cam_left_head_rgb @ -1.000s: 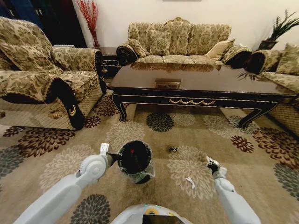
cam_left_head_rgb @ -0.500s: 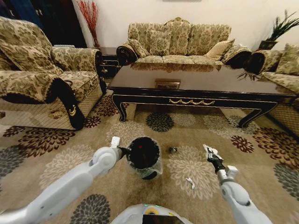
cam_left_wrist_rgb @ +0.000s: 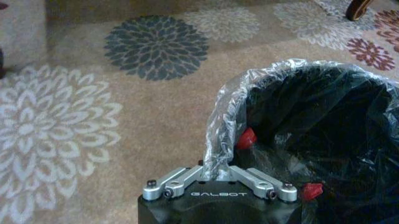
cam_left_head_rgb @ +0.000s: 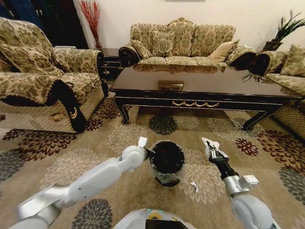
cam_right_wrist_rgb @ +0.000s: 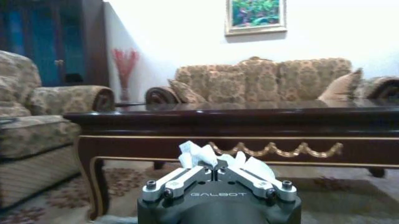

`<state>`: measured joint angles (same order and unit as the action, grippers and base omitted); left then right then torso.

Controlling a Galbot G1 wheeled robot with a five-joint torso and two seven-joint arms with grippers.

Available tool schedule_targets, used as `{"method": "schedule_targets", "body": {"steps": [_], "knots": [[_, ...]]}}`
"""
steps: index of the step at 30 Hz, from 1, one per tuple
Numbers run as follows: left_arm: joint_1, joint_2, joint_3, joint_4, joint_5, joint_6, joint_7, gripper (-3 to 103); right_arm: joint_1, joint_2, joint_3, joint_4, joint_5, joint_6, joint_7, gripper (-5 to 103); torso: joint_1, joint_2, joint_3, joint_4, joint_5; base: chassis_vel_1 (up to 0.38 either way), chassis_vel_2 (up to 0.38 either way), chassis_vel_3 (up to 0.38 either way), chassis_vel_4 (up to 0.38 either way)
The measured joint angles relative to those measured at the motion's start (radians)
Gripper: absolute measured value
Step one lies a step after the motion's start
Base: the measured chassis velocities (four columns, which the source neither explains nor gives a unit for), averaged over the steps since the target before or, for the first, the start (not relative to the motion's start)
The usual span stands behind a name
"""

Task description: Move to the front of the table and pick up the trash from the floor, then place it into the trash bin.

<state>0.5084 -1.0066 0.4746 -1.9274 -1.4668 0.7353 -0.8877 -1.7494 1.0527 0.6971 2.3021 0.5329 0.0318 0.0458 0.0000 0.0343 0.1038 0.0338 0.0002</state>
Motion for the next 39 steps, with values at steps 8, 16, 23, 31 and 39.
{"method": "schedule_targets", "body": {"steps": [8, 16, 23, 31, 39], "knots": [[-0.038, -0.062, 0.051, 0.042, -0.005, 0.000, -0.016, 2, -0.040, -0.020, -0.046, 0.035, -0.064, 0.025, -0.036, 0, 0.000, 0.000, 0.000, 0.0002, -0.0001, 0.000, 0.000, 0.000, 0.000], [-0.056, -0.106, 0.074, 0.070, -0.007, 0.000, -0.021, 2, -0.066, -0.010, -0.119, 0.019, -0.119, 0.034, -0.048, 0, 0.000, 0.000, 0.000, 0.0002, 0.0000, 0.000, 0.000, 0.000, 0.000], [-0.060, -0.118, 0.099, 0.074, -0.010, 0.000, -0.025, 2, -0.072, 0.006, -0.184, -0.011, -0.172, 0.039, -0.048, 0, 0.000, 0.000, 0.000, 0.0000, -0.0003, 0.000, 0.000, 0.000, 0.000], [-0.045, -0.120, 0.102, 0.076, -0.007, 0.000, -0.027, 2, -0.065, 0.027, -0.234, -0.049, -0.224, 0.048, -0.047, 0, 0.000, 0.000, 0.000, -0.0001, -0.0003, 0.000, 0.000, 0.000, 0.000], [-0.046, -0.106, 0.106, 0.071, -0.008, 0.000, -0.027, 2, -0.064, 0.028, -0.242, -0.052, -0.210, 0.038, -0.043, 19, 0.000, 0.000, 0.000, 0.0002, -0.0004, 0.000, 0.000, 0.000, 0.000]]}}
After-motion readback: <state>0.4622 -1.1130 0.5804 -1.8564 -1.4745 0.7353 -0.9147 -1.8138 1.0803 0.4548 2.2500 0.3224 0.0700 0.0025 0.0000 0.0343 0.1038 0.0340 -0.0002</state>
